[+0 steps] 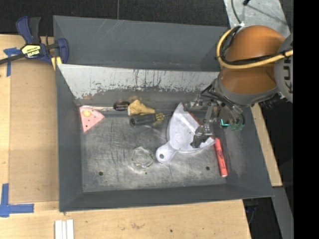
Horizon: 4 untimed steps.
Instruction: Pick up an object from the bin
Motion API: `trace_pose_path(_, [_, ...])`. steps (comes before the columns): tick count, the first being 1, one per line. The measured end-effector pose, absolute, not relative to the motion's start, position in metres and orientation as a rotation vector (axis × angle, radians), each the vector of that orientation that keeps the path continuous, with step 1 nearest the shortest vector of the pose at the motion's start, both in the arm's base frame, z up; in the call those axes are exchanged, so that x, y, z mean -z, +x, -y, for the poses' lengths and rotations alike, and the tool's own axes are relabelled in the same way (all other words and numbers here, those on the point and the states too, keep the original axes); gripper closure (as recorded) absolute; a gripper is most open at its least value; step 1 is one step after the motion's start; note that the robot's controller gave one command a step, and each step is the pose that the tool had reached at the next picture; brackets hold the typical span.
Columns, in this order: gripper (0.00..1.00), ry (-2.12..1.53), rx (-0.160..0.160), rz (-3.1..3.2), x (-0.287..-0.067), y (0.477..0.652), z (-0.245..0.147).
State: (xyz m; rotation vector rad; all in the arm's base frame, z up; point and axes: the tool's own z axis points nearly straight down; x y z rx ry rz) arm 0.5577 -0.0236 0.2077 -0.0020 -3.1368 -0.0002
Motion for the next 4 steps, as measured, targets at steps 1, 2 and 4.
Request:
trace_pose_path(1, [0.00, -0.001, 0.000, 3.145, -0.212, 0.559, 0.024])
trace_pose_path(2, [0.00, 0.205, -0.001, 3.141, -0.160, 0.551, 0.015])
trace_pose_path(4, [0.00, 0.899, -0.001, 3.014, -0.141, 0.551, 0.010])
